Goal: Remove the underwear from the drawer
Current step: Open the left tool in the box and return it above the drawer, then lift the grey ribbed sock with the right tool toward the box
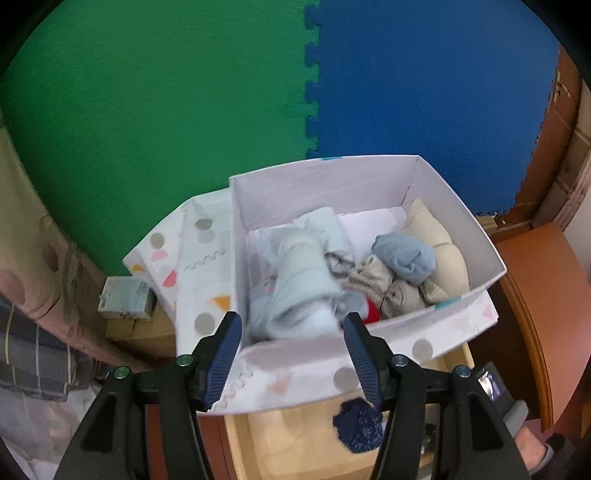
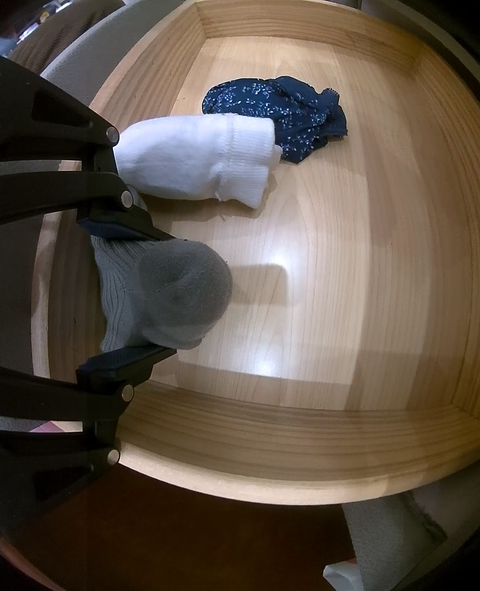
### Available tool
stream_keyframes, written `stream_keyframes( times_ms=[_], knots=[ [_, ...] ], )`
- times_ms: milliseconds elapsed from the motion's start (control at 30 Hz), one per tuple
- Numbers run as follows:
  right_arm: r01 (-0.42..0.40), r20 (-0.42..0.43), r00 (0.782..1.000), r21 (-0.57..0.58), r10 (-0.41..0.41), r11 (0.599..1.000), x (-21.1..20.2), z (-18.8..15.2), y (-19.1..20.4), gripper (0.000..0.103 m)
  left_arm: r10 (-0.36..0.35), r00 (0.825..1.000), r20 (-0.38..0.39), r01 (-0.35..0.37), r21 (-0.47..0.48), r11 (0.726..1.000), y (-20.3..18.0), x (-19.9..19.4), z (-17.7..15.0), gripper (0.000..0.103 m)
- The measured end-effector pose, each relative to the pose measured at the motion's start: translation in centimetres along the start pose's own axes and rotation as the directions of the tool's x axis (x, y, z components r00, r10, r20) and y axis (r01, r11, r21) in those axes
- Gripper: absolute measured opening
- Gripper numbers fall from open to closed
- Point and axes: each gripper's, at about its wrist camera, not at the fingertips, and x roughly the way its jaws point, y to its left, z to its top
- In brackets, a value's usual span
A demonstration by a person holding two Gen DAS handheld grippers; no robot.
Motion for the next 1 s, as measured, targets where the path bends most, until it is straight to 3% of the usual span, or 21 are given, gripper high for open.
stream_keyframes(
  times_ms=[267,600,800,1000],
  knots=[
    [0.003,-0.003,1.0,-0.001,-0.003,1.0,-0.1,0.0,0.0,0.047,0.031,0.998,-0.046,-0.033,-0.036,0.999,1.9,-0.4,-6.7,0.059],
    [0.013,-0.01,1.0,-0.005,-0.013,1.0,-0.4,0.1,-0.3,0.047,0.012,0.988,-0.156,-0.033,-0.132,0.991,1.6,4.3,-15.8,0.059],
    [0.017,-0.011,1.0,-0.002,-0.017,1.0,-0.3,0.0,0.1,0.047,0.002,0.979,-0.206,-0.042,-0.191,0.981,1.4,6.8,-18.7,0.059],
    [0.004,0.007,1.0,0.006,-0.004,1.0,-0.7,-0.1,0.0,0.043,0.055,0.98,-0.191,-0.089,-0.176,0.98,1.3,7.8,-20.4,0.059]
  ],
)
